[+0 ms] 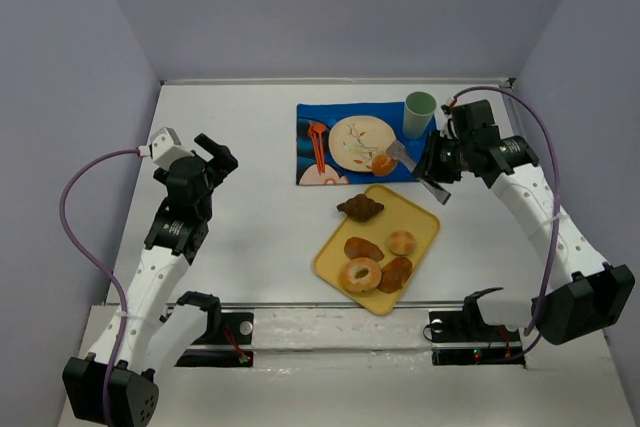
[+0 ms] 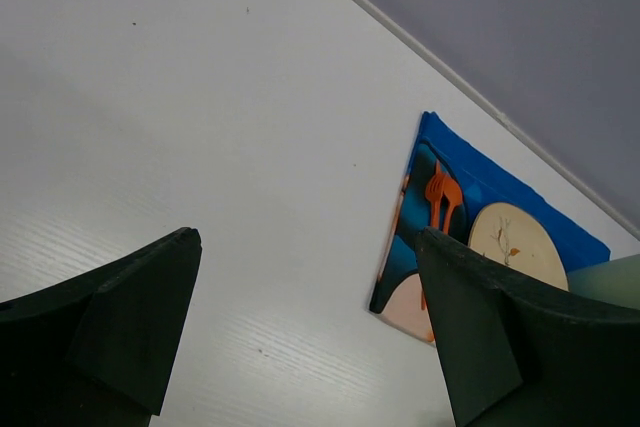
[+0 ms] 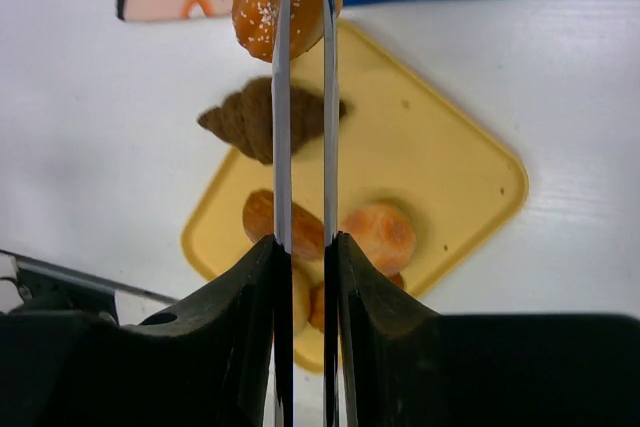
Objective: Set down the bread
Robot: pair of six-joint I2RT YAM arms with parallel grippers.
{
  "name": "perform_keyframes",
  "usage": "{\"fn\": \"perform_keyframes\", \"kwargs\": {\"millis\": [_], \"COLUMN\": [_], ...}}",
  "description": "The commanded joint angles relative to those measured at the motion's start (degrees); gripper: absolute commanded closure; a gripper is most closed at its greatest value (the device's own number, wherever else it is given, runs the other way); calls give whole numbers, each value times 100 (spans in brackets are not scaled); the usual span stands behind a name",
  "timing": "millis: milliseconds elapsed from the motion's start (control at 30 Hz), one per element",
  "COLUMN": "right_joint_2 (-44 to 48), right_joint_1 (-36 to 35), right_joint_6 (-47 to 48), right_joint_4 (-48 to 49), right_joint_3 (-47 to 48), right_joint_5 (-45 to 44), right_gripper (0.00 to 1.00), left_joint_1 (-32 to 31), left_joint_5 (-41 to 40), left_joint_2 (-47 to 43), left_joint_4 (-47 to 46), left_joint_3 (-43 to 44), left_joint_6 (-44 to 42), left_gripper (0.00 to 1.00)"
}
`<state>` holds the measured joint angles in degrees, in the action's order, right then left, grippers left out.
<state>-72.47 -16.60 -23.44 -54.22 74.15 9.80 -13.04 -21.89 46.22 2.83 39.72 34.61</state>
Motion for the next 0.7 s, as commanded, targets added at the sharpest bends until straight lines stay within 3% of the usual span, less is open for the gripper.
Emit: {"fn": "perform_keyframes", "kwargs": {"millis": [0, 300, 533, 667], "right_joint_2": [-433, -2208, -2238, -1956], "right_joint_1": [-36, -36, -36, -36], "right_joint_6": [-266, -705, -697, -600], "right_joint_4": [1912, 2512, 2486, 2451], "right_joint_3": [151, 758, 935, 847], "right_joint_5": [65, 144, 102, -163], "right_gripper": [93, 93, 56, 48], "left_joint_1": [21, 21, 29, 21], "left_joint_5": [-79, -61, -52, -52], "left_joint_2": [-139, -87, -60, -104], "left_joint_4": [-177, -186, -186, -195], "left_joint_3": [-53, -44, -26, -44], "left_joint_6": [28, 19, 2, 28], "left_gripper": [1, 1, 1, 1]}}
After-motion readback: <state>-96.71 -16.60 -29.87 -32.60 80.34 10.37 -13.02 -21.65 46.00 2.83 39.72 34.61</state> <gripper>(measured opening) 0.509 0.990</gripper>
